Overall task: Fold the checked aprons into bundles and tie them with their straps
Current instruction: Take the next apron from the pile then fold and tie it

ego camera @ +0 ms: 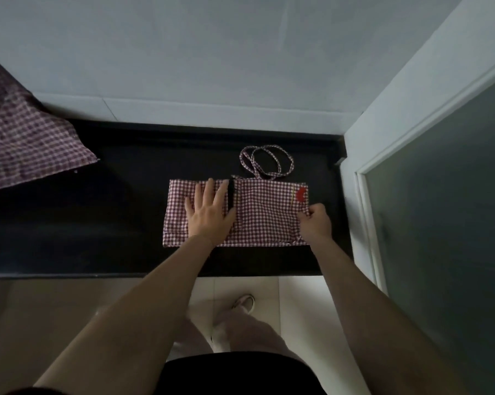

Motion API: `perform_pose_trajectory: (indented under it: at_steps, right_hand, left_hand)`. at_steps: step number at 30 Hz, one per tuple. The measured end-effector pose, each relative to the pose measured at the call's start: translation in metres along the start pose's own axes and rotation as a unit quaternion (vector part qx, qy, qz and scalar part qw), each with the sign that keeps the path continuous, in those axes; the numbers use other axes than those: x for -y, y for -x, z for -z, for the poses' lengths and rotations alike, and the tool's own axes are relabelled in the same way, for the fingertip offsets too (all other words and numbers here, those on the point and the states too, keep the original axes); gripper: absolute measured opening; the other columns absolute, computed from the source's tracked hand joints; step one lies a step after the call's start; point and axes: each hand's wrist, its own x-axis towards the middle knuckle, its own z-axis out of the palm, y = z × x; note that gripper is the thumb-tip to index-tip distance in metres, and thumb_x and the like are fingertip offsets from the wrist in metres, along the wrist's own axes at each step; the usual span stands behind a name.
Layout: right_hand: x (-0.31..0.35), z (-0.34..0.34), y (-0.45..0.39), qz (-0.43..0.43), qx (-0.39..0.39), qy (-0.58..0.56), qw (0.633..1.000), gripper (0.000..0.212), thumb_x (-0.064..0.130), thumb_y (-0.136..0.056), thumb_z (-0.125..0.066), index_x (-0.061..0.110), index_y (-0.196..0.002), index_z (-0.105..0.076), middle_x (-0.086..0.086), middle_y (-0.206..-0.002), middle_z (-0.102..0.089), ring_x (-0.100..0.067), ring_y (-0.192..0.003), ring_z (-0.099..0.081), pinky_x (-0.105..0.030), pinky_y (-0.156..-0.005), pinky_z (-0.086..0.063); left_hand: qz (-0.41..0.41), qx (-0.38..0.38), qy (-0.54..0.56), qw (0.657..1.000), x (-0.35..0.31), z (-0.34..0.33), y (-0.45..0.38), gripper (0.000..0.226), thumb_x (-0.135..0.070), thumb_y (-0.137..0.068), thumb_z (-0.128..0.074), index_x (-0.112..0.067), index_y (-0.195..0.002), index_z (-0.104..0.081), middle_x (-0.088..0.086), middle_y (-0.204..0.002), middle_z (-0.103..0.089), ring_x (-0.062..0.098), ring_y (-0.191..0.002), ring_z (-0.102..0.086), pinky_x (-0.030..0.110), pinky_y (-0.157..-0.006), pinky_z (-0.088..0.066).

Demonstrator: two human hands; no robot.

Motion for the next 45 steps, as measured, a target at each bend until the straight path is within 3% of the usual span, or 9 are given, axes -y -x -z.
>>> perform_pose_trajectory:
  at_steps: [7,11,15,18,21,25,31,36,45]
  right_hand:
    - [-0.018,-0.006,0.004,0.131,-0.079,0.097,0.984,0.022,0.016,-0.104,-0.042,0.008,-0.124,-0.044,-0.009,-0.104,-0.062,-0.019,-0.087,-0.059,-0.019,-0.058,-0.038]
    - [-0.018,-0.005,0.011,0.149,-0.148,0.222,0.952,0.047,0.013,-0.089,-0.063,0.011,-0.132,-0.044,-0.013,-0.126,-0.054,-0.030,-0.116,-0.052,-0.042,-0.092,-0.046]
    - [0.004,-0.022,0.022,0.368,-0.217,0.232,0.874,0.031,0.001,-0.081,-0.063,0.007,-0.112,-0.059,-0.012,-0.112,-0.060,-0.029,-0.106,-0.057,-0.040,-0.091,-0.046]
    - [0.024,-0.056,0.027,0.493,-0.128,0.217,0.833,0.025,0.003,-0.084,-0.056,0.004,-0.108,-0.063,-0.013,-0.119,-0.061,-0.029,-0.116,-0.056,-0.042,-0.101,-0.044]
    - [0.007,-0.072,0.015,0.456,-0.034,0.265,0.849,0.046,0.021,-0.098,-0.047,0.008,-0.142,-0.048,-0.011,-0.155,-0.039,-0.027,-0.147,-0.029,-0.049,-0.118,-0.027]
    - [-0.025,-0.057,-0.004,0.422,-0.027,0.334,0.842,0.058,0.041,-0.104,-0.029,0.018,-0.157,-0.023,-0.007,-0.164,-0.020,-0.020,-0.153,-0.012,-0.045,-0.123,-0.012]
    - [-0.033,-0.045,-0.008,0.334,-0.099,0.315,0.883,0.053,0.032,-0.105,-0.026,0.011,-0.154,-0.030,-0.008,-0.162,-0.027,-0.024,-0.151,-0.018,-0.049,-0.122,-0.017]
    - [-0.025,-0.033,-0.001,0.175,-0.137,0.273,0.936,0.080,0.059,-0.093,-0.050,0.007,-0.150,-0.032,-0.016,-0.148,-0.042,-0.033,-0.135,-0.042,-0.049,-0.109,-0.037]
    - [0.026,-0.011,-0.005,-0.066,-0.031,0.139,0.988,0.072,0.041,-0.081,-0.078,0.009,-0.133,-0.040,-0.015,-0.134,-0.052,-0.034,-0.126,-0.048,-0.049,-0.107,-0.034]
  left_hand:
    - [-0.054,-0.003,-0.048,0.997,0.032,-0.024,0.009,0.063,-0.051,-0.099,-0.023,-0.038,-0.157,-0.002,-0.008,-0.165,0.007,0.017,-0.151,0.014,0.046,-0.121,0.008]
    - [-0.021,-0.011,-0.015,1.000,0.016,-0.019,0.010,0.065,-0.033,-0.094,-0.042,-0.031,-0.155,-0.021,-0.001,-0.166,-0.007,0.025,-0.152,0.004,0.054,-0.121,0.003]
    - [-0.060,-0.056,-0.014,0.997,-0.021,-0.018,0.002,0.058,-0.033,-0.091,-0.045,-0.025,-0.148,-0.035,0.002,-0.164,-0.015,0.028,-0.152,-0.002,0.057,-0.121,0.001]
    - [-0.120,-0.028,-0.065,0.990,-0.029,-0.031,-0.004,0.063,-0.052,-0.095,-0.025,-0.032,-0.154,-0.021,-0.003,-0.166,-0.003,0.025,-0.152,0.008,0.056,-0.121,0.002]
    - [-0.122,0.005,-0.128,0.984,-0.013,-0.041,-0.006,0.070,-0.066,-0.093,-0.013,-0.038,-0.156,-0.005,-0.005,-0.166,0.007,0.025,-0.150,0.018,0.054,-0.120,0.008]
    - [-0.135,0.014,-0.164,0.977,-0.003,-0.041,-0.005,0.081,-0.079,-0.086,-0.017,-0.042,-0.155,0.004,-0.005,-0.165,0.015,0.026,-0.150,0.019,0.055,-0.119,0.011]
    - [-0.132,0.034,-0.170,0.976,-0.004,-0.039,-0.006,0.097,-0.090,-0.077,-0.022,-0.041,-0.154,0.009,-0.004,-0.163,0.021,0.027,-0.149,0.023,0.056,-0.119,0.012]
    - [-0.133,0.082,-0.157,0.975,-0.011,-0.027,-0.007,0.095,-0.086,-0.079,-0.031,-0.041,-0.155,0.005,-0.003,-0.164,0.019,0.030,-0.149,0.020,0.059,-0.119,0.008]
    - [-0.100,0.102,-0.203,0.969,-0.024,0.017,-0.006,0.109,-0.080,-0.065,-0.065,-0.035,-0.152,-0.018,0.006,-0.158,-0.017,0.030,-0.142,-0.022,0.051,-0.113,-0.029]
